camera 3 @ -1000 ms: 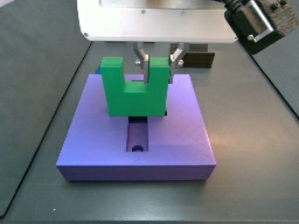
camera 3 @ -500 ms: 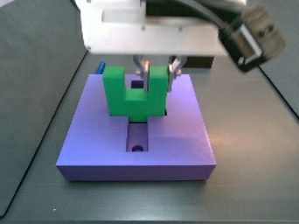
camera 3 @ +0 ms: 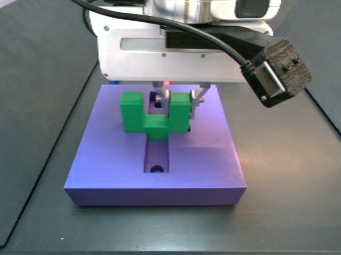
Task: Pick up the green object. Move up. Place the green object on the fixture. Regrasp the green object. Move to above the board. Insert the green object.
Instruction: Insert the green object.
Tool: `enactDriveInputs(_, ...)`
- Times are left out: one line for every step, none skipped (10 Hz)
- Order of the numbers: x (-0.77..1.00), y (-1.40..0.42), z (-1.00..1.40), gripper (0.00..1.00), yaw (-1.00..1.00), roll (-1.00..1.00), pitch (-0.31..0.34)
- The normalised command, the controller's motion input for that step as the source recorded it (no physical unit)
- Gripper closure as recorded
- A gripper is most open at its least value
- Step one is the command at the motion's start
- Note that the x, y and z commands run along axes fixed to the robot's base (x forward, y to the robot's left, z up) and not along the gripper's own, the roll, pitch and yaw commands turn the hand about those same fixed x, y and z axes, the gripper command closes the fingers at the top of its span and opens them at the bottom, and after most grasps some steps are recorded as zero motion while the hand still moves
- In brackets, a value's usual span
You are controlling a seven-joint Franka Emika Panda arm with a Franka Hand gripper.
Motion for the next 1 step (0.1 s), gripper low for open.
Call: enactDriveInputs(0.00, 0.00, 0.00, 1.00, 0.00, 0.00, 0.000)
